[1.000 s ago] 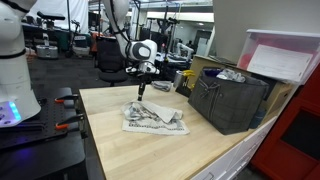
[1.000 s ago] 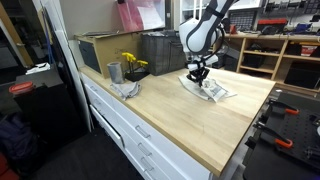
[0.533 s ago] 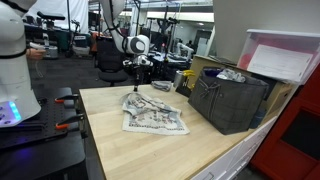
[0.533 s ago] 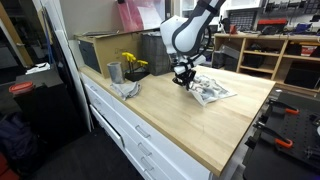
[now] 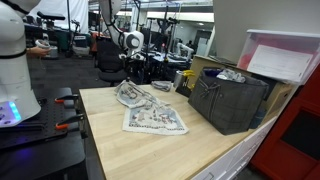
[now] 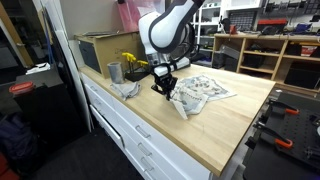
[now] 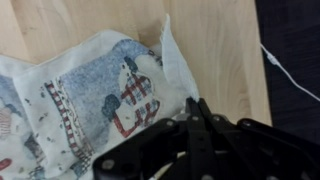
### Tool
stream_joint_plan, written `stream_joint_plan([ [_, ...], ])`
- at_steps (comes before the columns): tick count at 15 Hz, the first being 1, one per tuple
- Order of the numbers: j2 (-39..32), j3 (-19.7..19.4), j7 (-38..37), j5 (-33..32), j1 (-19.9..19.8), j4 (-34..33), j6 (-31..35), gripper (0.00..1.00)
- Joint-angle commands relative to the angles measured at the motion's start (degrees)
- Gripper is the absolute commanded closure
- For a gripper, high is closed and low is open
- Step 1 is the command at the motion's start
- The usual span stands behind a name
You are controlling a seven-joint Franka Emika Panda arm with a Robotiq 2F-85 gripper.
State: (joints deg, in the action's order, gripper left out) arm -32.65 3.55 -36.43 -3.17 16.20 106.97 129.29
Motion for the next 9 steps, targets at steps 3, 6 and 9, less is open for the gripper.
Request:
stream_joint_plan([
  [3,-3.4,5.5,13.1,9.2,-1.6,-7.1,-7.4,0.9],
  [6,-2.9,6.2,19.1,10.4,-1.3,-7.6,-10.1,0.58],
  [9,-1.9,4.4,19.0,7.8,-0.2,-7.4,-10.2,0.36],
])
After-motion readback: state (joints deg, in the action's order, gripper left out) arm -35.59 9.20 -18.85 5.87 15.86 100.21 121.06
